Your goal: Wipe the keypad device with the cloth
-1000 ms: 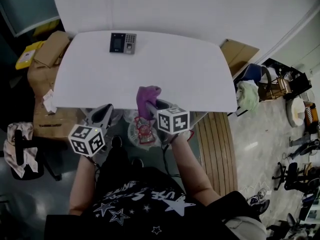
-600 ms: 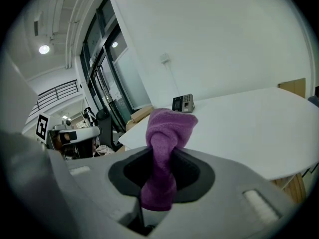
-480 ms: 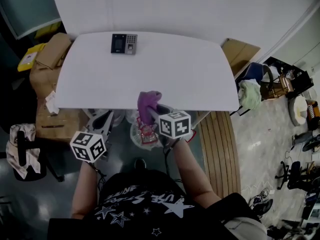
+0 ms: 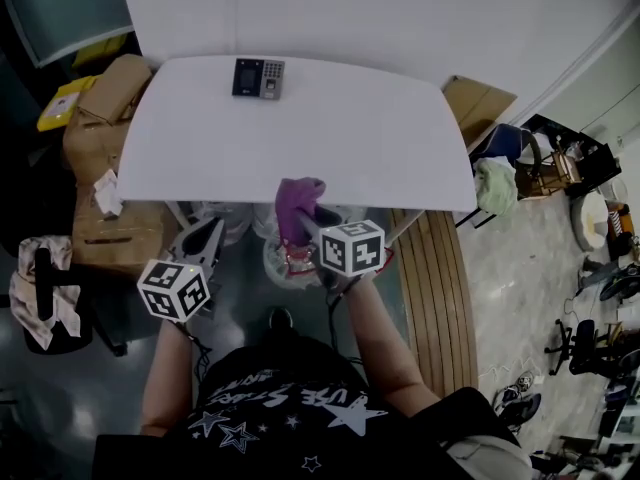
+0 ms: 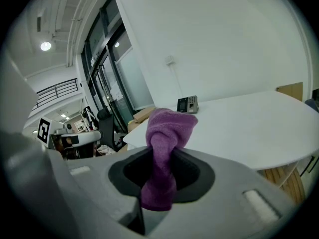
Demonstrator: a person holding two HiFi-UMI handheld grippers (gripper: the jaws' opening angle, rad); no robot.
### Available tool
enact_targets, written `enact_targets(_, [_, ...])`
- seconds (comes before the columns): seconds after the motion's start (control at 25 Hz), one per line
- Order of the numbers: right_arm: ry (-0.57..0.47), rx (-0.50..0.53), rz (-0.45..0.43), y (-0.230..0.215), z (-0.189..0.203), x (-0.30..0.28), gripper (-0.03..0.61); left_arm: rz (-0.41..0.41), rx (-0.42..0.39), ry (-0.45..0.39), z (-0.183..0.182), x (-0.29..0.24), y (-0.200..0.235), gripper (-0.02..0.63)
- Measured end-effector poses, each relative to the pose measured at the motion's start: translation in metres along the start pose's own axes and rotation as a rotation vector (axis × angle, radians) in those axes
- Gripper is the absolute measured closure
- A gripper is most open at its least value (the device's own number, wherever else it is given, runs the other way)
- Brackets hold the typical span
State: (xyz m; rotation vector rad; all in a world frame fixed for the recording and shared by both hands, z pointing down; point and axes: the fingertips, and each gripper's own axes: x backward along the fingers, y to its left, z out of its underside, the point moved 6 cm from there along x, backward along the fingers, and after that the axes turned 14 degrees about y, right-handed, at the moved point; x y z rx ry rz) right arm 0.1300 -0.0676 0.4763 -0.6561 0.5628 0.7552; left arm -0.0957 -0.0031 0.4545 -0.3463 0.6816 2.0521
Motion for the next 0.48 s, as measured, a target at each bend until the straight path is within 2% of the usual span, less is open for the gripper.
enact_targets(0.48, [-0.02,0.005,0.021,0.056,0.035,0.03,0.479,0.037,-0.036,-0.014,0.02,0.055,-0.017,0.606])
